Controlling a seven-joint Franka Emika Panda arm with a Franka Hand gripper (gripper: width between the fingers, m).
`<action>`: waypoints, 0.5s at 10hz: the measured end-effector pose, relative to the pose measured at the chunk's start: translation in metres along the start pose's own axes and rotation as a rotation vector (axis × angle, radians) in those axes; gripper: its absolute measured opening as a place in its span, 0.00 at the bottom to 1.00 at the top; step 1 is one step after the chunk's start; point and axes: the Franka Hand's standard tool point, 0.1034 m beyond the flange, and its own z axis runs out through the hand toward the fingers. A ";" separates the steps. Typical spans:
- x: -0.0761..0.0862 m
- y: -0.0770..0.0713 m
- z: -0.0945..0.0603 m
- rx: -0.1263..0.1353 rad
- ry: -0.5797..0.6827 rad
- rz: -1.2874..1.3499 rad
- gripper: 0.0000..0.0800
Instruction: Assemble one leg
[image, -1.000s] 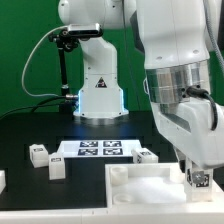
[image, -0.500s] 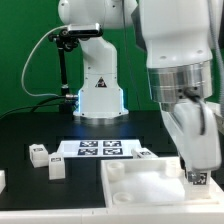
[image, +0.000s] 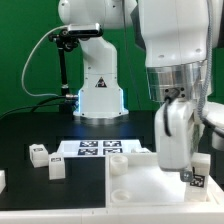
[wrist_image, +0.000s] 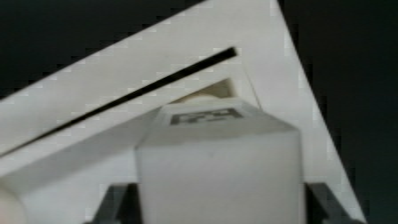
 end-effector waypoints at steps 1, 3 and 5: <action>-0.002 0.001 -0.001 0.016 -0.002 0.001 0.36; 0.001 0.001 0.000 0.029 0.000 -0.011 0.36; 0.001 0.002 0.001 0.028 0.003 -0.038 0.37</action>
Offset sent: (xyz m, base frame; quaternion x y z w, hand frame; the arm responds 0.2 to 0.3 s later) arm 0.0000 0.0000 0.0000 0.0000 0.0000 0.1296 0.9916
